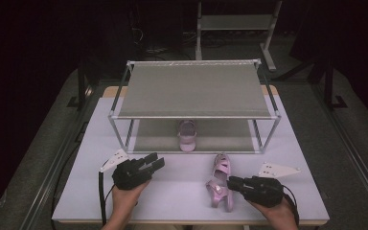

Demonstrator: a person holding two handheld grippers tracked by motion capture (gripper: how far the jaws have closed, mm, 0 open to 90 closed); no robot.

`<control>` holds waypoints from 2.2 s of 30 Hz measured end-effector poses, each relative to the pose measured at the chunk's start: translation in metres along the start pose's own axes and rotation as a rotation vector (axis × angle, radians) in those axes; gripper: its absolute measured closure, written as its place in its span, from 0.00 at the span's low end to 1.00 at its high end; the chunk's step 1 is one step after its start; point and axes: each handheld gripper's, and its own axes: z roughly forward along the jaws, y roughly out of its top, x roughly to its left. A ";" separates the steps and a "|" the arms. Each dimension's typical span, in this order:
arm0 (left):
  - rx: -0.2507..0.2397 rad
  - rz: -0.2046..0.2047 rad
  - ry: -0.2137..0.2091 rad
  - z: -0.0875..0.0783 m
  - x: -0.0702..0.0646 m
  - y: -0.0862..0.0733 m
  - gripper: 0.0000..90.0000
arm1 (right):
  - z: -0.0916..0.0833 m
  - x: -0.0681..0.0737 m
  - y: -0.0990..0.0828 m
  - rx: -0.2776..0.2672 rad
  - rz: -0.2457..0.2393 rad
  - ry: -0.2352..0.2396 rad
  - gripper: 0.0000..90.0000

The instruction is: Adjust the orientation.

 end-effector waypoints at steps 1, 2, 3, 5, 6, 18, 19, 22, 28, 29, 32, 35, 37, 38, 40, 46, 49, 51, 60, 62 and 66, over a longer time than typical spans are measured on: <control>0.001 0.007 -0.005 -0.003 -0.001 0.000 0.61 | 0.000 0.001 0.000 0.001 -0.007 -0.006 0.85; 0.002 0.010 -0.006 -0.004 -0.001 -0.001 0.61 | 0.000 0.001 0.000 0.003 -0.012 -0.012 0.86; -0.002 0.006 -0.010 -0.005 -0.001 -0.001 0.61 | 0.000 0.002 0.000 0.003 -0.016 -0.019 0.87; -0.005 0.000 -0.015 -0.006 0.000 -0.002 0.61 | -0.001 0.001 0.000 0.002 -0.013 -0.023 0.88; -0.006 -0.013 -0.020 -0.007 0.001 -0.002 0.61 | -0.001 0.001 -0.001 0.001 -0.011 -0.026 0.88; -0.027 -0.012 -0.030 -0.008 -0.002 -0.001 0.60 | -0.015 0.002 -0.002 0.002 -0.043 -0.112 0.87; -0.027 -0.009 -0.030 -0.008 -0.002 -0.001 0.60 | -0.020 -0.001 -0.002 -0.018 -0.025 -0.132 0.87; -0.025 -0.011 -0.033 -0.007 -0.002 -0.002 0.60 | -0.025 -0.008 -0.006 -0.017 0.003 -0.152 0.87; -0.024 -0.001 -0.028 -0.007 -0.002 -0.002 0.60 | -0.033 -0.016 -0.011 -0.006 0.037 -0.184 0.83; -0.022 0.002 -0.027 -0.006 -0.002 -0.002 0.60 | -0.033 -0.017 -0.011 -0.007 0.039 -0.193 0.82; -0.022 -0.001 -0.034 -0.006 -0.002 -0.002 0.60 | -0.035 -0.019 -0.011 -0.005 0.043 -0.217 0.79; -0.022 0.016 -0.031 -0.007 -0.003 -0.001 0.60 | -0.041 -0.020 -0.013 -0.012 0.044 -0.236 0.72; -0.022 0.018 -0.031 -0.007 -0.003 -0.002 0.58 | -0.045 -0.022 -0.015 -0.027 0.054 -0.243 0.66; -0.025 0.014 -0.032 -0.007 -0.003 -0.002 0.57 | -0.047 -0.023 -0.016 -0.039 0.063 -0.245 0.64; -0.028 0.026 -0.024 -0.008 -0.004 -0.003 0.56 | -0.052 -0.024 -0.017 -0.069 0.098 -0.227 0.60; -0.030 0.029 -0.008 -0.007 -0.006 -0.002 0.49 | -0.057 -0.022 -0.018 -0.087 0.180 -0.168 0.55; -0.031 0.028 -0.006 -0.008 -0.005 -0.002 0.48 | -0.053 -0.019 -0.018 -0.064 0.174 -0.148 0.56; -0.031 0.030 -0.002 -0.008 -0.005 -0.002 0.46 | -0.049 -0.016 -0.017 -0.052 0.170 -0.138 0.56; -0.030 0.037 0.024 -0.009 -0.005 -0.002 0.39 | -0.037 -0.010 -0.018 0.032 0.160 -0.153 0.65; -0.029 0.036 0.023 -0.009 -0.004 -0.002 0.39 | -0.034 -0.010 -0.018 0.066 0.166 -0.170 0.68; -0.026 0.036 0.024 -0.009 -0.004 -0.002 0.39 | -0.031 -0.009 -0.018 0.095 0.158 -0.178 0.74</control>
